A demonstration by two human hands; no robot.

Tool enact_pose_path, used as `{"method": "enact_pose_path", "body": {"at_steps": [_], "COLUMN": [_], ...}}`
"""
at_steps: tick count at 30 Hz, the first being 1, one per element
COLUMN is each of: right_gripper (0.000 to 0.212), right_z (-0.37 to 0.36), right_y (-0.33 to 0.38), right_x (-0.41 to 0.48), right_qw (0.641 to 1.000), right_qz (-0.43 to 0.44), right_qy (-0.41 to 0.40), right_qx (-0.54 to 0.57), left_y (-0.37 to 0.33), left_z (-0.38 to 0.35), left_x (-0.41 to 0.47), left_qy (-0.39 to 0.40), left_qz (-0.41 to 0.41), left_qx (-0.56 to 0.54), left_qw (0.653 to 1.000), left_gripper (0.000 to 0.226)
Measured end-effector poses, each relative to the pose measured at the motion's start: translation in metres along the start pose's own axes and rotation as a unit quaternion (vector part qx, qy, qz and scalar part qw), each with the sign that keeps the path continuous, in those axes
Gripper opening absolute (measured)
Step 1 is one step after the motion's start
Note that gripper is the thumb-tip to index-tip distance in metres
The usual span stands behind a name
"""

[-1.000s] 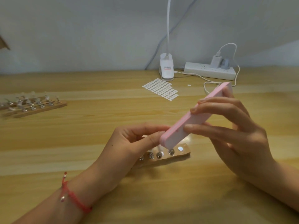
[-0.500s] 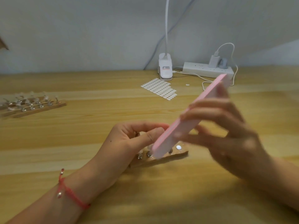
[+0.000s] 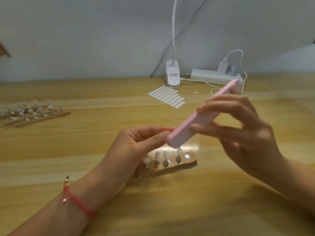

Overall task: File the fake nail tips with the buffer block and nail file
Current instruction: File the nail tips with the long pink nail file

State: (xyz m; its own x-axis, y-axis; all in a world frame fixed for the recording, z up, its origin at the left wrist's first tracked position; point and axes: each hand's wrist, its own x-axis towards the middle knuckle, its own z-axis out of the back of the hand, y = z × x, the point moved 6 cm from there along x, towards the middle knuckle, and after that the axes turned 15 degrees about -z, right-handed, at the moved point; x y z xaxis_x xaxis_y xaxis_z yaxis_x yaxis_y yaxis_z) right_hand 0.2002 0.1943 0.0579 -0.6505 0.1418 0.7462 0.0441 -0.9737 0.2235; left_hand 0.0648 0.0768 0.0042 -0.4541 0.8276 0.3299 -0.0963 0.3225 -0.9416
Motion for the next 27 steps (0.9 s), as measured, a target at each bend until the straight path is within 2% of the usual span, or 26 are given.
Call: {"method": "enact_pose_path", "body": {"at_steps": [2, 4, 5, 8, 9, 12, 13, 16, 17, 20, 24, 25, 27], "right_gripper": [0.021, 0.020, 0.022, 0.021, 0.019, 0.018, 0.019, 0.021, 0.019, 0.017, 0.019, 0.021, 0.022], "right_z": [-0.014, -0.021, -0.017, 0.001, -0.004, -0.020, -0.016, 0.002, -0.003, -0.020, 0.003, -0.001, -0.017], "right_y": [0.013, 0.029, 0.025, 0.004, 0.007, 0.032, 0.026, 0.005, 0.009, 0.037, 0.006, 0.009, 0.029], "right_x": [-0.006, -0.017, -0.015, 0.000, -0.004, -0.018, -0.014, 0.001, -0.003, -0.021, -0.001, -0.004, -0.017], "right_qw": [0.998, 0.996, 0.995, 1.000, 1.000, 0.995, 0.996, 1.000, 1.000, 0.994, 1.000, 1.000, 0.997], "right_qz": [-0.009, 0.079, 0.093, 0.018, 0.019, 0.097, 0.091, 0.012, 0.018, 0.109, 0.011, 0.015, 0.077], "right_qy": [0.041, 0.038, 0.027, -0.014, -0.009, 0.025, 0.023, -0.018, -0.011, 0.021, -0.016, -0.010, 0.021], "right_qx": [0.039, 0.004, -0.014, -0.012, -0.005, -0.002, -0.007, -0.007, -0.010, -0.019, -0.022, -0.018, -0.010], "left_y": [-0.001, -0.001, -0.001, -0.002, -0.002, 0.003, 0.004, 0.002, -0.001, -0.003, -0.007, -0.007, -0.005], "left_z": [-0.004, -0.006, -0.005, 0.000, -0.001, -0.001, 0.000, 0.001, -0.001, -0.006, -0.004, -0.005, -0.006], "left_x": [0.000, 0.000, 0.001, 0.002, 0.001, -0.001, -0.001, -0.001, 0.000, -0.001, 0.000, 0.000, -0.001], "left_qy": [0.005, 0.008, 0.002, -0.013, -0.015, -0.021, -0.023, -0.021, -0.017, -0.010, -0.017, -0.018, -0.023], "left_qz": [-0.006, -0.009, -0.009, -0.014, -0.010, 0.019, 0.026, 0.013, 0.006, 0.001, -0.014, -0.014, -0.002], "left_qx": [-0.005, -0.014, -0.014, -0.008, -0.010, -0.009, -0.010, -0.018, -0.015, -0.015, 0.008, 0.003, -0.017], "left_qw": [1.000, 1.000, 1.000, 1.000, 1.000, 1.000, 0.999, 1.000, 1.000, 1.000, 1.000, 1.000, 1.000], "left_gripper": [0.025, 0.027, 0.028, 0.029, 0.030, 0.035, 0.036, 0.032, 0.029, 0.029, 0.031, 0.032, 0.032]}}
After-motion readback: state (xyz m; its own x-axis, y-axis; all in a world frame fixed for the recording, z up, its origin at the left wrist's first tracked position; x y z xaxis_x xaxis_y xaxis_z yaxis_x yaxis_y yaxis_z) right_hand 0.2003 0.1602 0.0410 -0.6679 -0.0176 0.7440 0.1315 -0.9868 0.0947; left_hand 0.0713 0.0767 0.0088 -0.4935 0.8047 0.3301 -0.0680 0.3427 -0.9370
